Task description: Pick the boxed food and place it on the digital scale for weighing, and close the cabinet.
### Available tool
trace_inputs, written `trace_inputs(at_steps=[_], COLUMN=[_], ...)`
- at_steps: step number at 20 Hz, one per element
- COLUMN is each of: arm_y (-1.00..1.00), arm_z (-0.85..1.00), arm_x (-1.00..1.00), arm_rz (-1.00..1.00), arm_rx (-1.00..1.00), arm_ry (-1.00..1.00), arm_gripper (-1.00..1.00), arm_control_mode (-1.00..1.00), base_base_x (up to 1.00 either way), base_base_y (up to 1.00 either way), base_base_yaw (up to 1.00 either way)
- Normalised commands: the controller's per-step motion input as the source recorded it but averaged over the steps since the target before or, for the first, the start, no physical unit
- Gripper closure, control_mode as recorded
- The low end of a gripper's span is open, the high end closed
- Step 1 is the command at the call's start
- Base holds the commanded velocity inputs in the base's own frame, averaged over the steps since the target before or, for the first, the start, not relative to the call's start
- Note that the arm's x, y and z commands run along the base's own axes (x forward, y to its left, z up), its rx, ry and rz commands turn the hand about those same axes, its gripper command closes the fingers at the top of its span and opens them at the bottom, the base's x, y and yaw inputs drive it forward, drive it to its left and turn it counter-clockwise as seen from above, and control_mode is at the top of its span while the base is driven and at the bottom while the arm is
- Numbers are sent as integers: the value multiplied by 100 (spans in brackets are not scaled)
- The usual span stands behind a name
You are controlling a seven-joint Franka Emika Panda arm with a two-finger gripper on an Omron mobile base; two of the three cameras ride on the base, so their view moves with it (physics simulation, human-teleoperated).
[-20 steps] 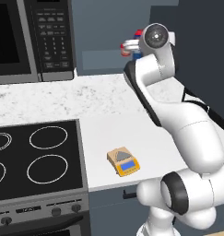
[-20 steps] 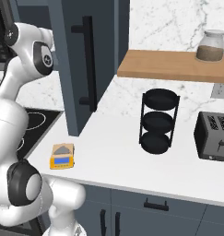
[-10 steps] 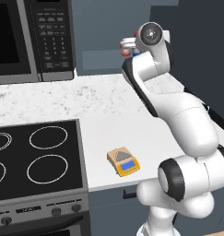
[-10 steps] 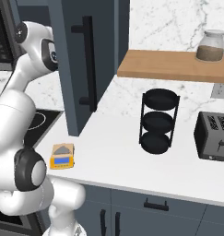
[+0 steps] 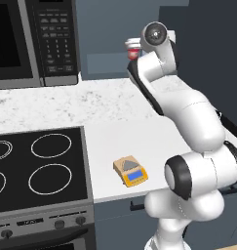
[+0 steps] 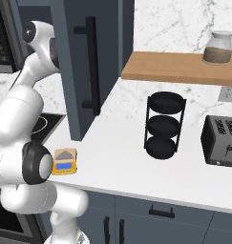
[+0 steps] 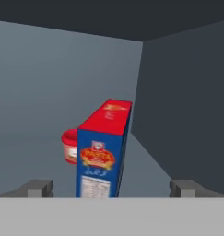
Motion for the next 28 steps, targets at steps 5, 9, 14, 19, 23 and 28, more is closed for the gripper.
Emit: trace_inputs(at_steps=[5, 9, 14, 19, 23, 28], arm_y=[0, 0, 0, -3, -4, -2], arm_z=[0, 0, 0, 0, 0, -1], arm_x=[24, 19, 18, 13, 14, 21], arm_rz=[0, 0, 0, 0, 0, 0], arm_rx=[0, 0, 0, 0, 0, 0], arm_ry=[0, 0, 0, 0, 0, 1], arm_gripper=[-100, -100, -100, -100, -100, -100], arm_control_mode=[-100, -100, -100, -100, -100, -100], base_base_x=[0, 0, 0, 0, 0, 0], base_base_y=[0, 0, 0, 0, 0, 0], base_base_yaw=[0, 0, 0, 0, 0, 0])
